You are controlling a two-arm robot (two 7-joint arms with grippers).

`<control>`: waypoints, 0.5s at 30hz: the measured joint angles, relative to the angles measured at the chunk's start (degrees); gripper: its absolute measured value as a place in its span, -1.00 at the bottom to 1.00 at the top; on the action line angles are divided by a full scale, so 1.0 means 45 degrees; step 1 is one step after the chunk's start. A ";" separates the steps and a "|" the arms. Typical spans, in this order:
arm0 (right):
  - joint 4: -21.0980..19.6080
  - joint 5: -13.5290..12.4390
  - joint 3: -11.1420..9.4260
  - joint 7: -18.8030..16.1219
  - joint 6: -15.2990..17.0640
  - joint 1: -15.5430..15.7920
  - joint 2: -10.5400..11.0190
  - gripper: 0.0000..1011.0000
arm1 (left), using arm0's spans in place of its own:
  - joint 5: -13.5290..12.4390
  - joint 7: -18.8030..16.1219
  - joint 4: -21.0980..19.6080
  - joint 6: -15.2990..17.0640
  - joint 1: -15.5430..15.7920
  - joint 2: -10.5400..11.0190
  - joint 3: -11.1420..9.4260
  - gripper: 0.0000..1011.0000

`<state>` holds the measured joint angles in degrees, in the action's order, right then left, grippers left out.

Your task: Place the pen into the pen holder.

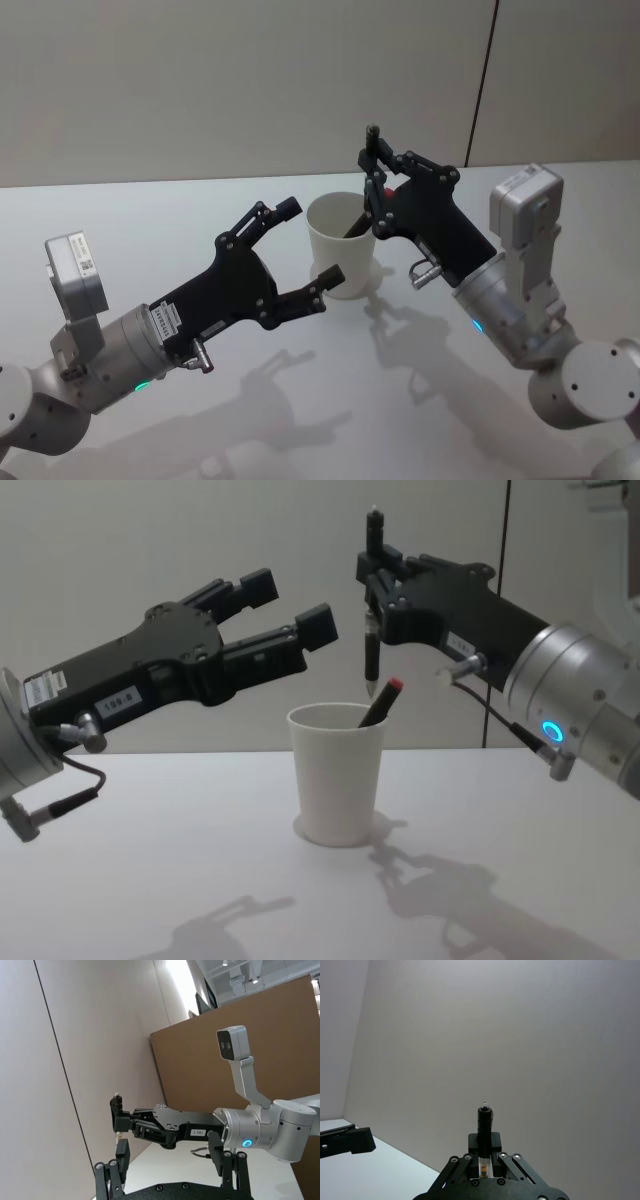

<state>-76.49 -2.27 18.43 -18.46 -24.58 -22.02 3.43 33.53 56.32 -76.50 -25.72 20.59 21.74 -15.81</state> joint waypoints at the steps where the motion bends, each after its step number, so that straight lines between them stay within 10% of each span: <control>1: 0.0161 0.0003 -0.0032 0.0003 -0.0074 -0.0083 -0.0008 -0.75 | 0.0000 0.0000 0.0000 0.0000 -0.0001 0.0001 0.0000 0.99; 15: 0.1427 -0.0270 -0.0185 -0.0251 -0.0617 -0.0703 -0.0150 -0.75 | 0.0000 0.0000 0.0000 0.0000 0.0000 0.0000 0.0000 0.99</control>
<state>-70.07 -3.49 17.60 -19.58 -27.35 -25.18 2.76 33.53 56.32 -76.50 -25.72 20.59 21.74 -15.81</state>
